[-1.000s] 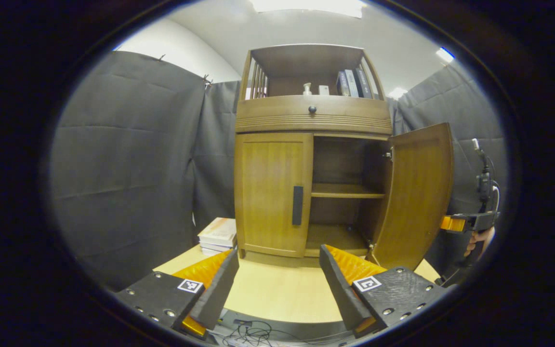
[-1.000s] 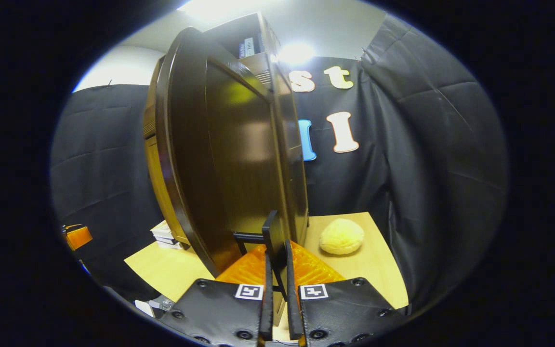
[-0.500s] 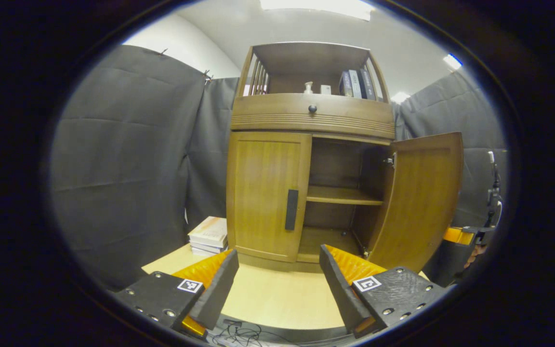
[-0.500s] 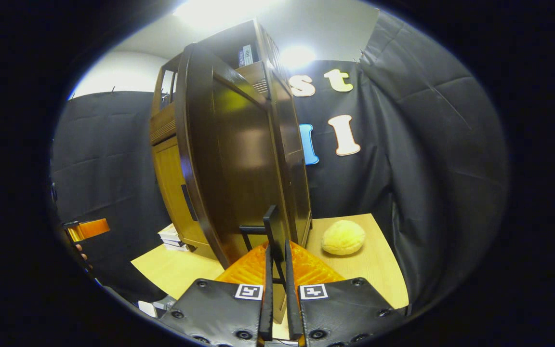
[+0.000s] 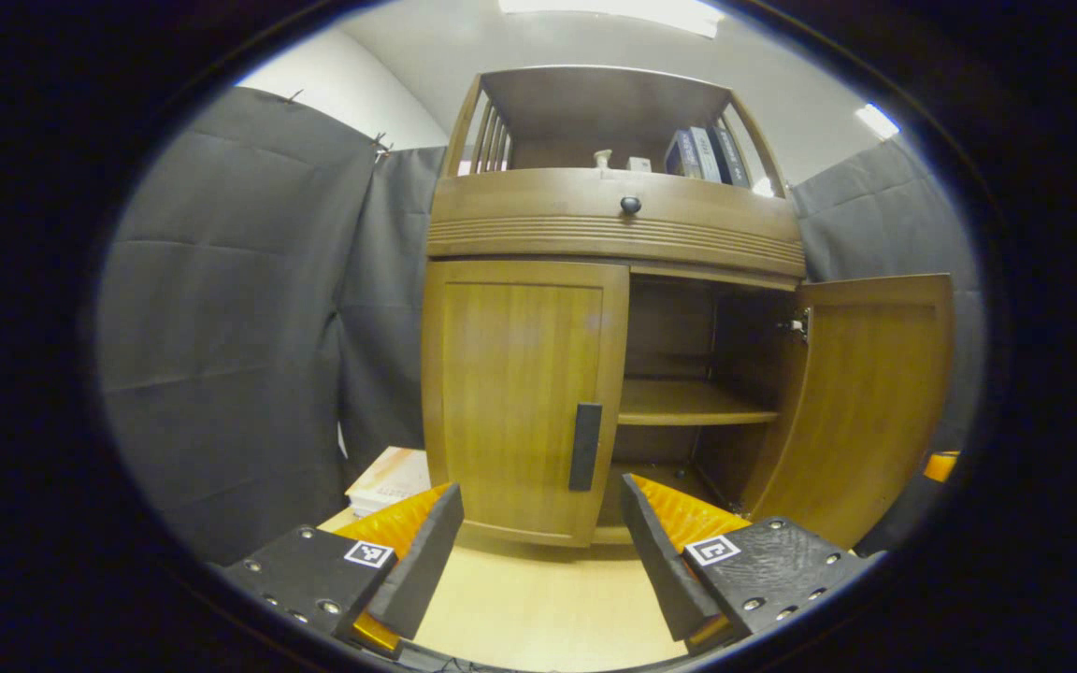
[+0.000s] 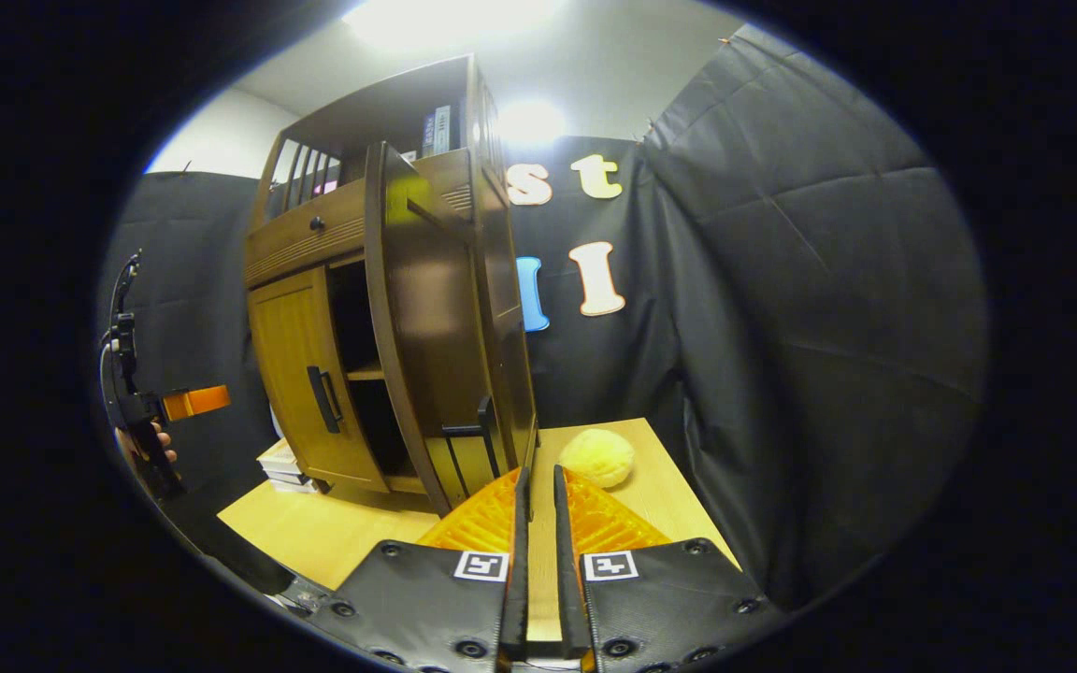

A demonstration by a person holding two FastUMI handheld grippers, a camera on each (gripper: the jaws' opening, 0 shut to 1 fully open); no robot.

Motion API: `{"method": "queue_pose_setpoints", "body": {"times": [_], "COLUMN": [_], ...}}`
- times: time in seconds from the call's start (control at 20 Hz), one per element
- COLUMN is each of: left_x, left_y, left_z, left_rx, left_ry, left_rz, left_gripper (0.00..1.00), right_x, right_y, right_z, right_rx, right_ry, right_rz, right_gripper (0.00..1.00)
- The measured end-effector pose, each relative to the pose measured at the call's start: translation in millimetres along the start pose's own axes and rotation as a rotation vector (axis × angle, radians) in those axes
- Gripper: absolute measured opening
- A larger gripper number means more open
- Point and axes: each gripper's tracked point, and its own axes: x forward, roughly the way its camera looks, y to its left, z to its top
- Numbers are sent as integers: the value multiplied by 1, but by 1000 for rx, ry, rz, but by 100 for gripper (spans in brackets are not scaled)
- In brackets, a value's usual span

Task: Open the right door of the double-door shoe cabinet with the right hand, and open the left door with the left hand.

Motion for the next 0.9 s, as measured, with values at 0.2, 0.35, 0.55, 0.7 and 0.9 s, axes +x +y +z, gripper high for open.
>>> {"method": "queue_pose_setpoints", "body": {"times": [0.2, 0.35, 0.55, 0.7, 0.9], "left_x": [66, 109, 154, 180, 207], "left_y": [4, -1, -19, -27, -38], "left_z": [3, -1, -16, -31, -50], "left_rx": [-4, 6, 14, 38, 52], "left_ry": [6, 13, 22, 28, 47], "left_rz": [-58, -114, -203, -225, -256], "left_gripper": [98, 98, 99, 98, 99], "right_x": [-8, -15, -27, -33, -38], "right_y": [-2, 7, 26, 40, 59], "right_z": [-6, -4, 1, 4, 11], "right_rx": [-5, -2, -8, -17, 6], "right_ry": [9, 3, -27, -38, -60], "right_rz": [-104, -151, -247, -316, -393], "right_gripper": [36, 71, 98, 98, 98]}}
